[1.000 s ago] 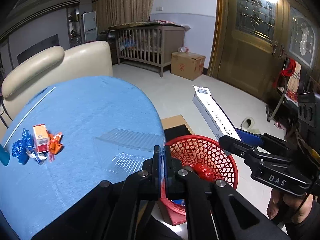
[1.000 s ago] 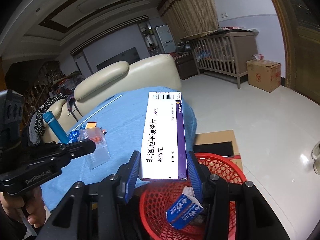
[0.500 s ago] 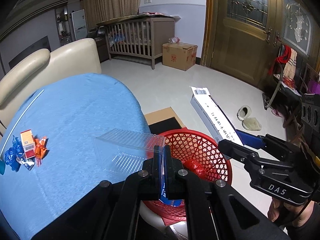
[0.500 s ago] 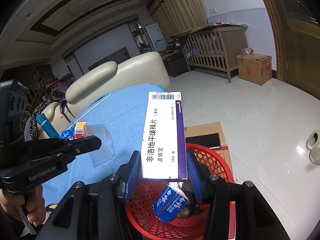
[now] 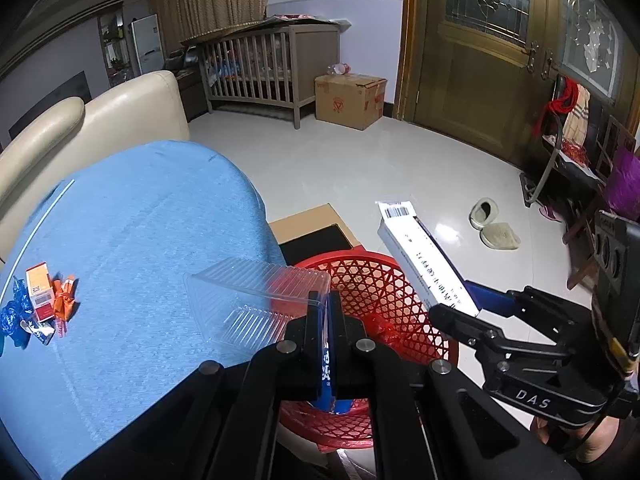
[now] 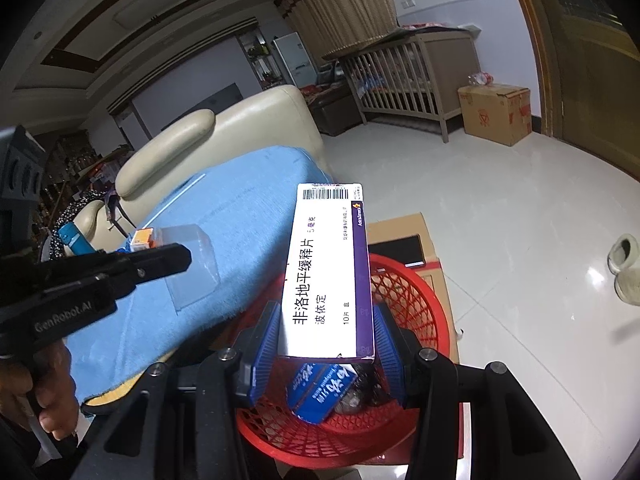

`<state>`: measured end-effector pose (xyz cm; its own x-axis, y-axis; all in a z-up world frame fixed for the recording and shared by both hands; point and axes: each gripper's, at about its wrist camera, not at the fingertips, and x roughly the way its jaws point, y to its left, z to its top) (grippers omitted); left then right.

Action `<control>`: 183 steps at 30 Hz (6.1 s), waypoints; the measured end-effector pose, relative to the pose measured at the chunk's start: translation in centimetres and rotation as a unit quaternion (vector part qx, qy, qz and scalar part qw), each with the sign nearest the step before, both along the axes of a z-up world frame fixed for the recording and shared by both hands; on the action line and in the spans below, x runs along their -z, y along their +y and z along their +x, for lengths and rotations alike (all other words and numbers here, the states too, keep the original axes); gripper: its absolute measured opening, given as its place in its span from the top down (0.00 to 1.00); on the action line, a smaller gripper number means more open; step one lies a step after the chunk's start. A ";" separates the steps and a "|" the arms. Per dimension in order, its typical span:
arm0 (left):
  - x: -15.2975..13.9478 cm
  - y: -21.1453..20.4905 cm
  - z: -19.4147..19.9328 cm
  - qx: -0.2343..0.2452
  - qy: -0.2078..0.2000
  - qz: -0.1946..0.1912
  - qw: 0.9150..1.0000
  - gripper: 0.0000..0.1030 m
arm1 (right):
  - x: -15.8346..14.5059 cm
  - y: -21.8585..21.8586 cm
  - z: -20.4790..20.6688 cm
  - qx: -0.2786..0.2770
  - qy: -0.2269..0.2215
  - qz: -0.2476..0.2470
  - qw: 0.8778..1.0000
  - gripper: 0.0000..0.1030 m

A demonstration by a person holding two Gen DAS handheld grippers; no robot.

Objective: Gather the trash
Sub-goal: 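Open the right tool to drop the white box while the left tool releases the clear tray, then move both tools back over the table toward the remaining items, then grasp the blue-white snack packet with the left tool while the right tool grasps the red-white medicine box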

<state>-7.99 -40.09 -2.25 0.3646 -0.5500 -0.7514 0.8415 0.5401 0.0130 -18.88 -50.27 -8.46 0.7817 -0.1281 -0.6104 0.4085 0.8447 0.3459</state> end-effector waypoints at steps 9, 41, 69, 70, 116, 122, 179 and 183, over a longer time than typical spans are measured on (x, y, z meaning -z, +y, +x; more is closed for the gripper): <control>0.6 -1.1 -0.4 0.011 0.003 0.009 1.000 0.98 | 1.8 -0.5 -0.4 0.004 0.019 0.015 1.000 0.52; 1.0 -2.7 -0.6 0.020 0.004 0.019 1.000 0.98 | 2.4 -0.6 -0.3 0.006 0.027 0.025 0.999 0.52; 1.9 -3.2 -0.8 0.025 0.011 0.028 0.999 0.98 | 0.9 -2.9 -2.4 0.072 -0.008 0.031 0.997 0.32; 2.0 -3.3 -0.8 0.025 0.010 0.029 0.999 0.98 | 0.8 -2.9 -2.4 0.072 -0.009 0.031 0.997 0.32; 1.8 22.2 9.6 -0.258 -0.006 -0.039 0.965 0.20 | -3.9 10.5 9.5 -0.105 0.009 -0.048 0.993 0.32; 3.1 27.3 11.9 -0.320 0.003 -0.041 0.946 0.20 | -4.5 14.5 14.3 -0.166 0.019 -0.050 0.985 0.32; 4.9 30.2 24.3 -0.424 0.090 -0.038 0.901 0.20 | -3.6 19.5 33.4 -0.266 0.031 0.020 0.963 0.53; 5.2 28.5 27.7 -0.434 0.101 -0.045 0.894 0.20 | -2.8 17.6 31.4 -0.250 0.030 0.038 0.967 0.53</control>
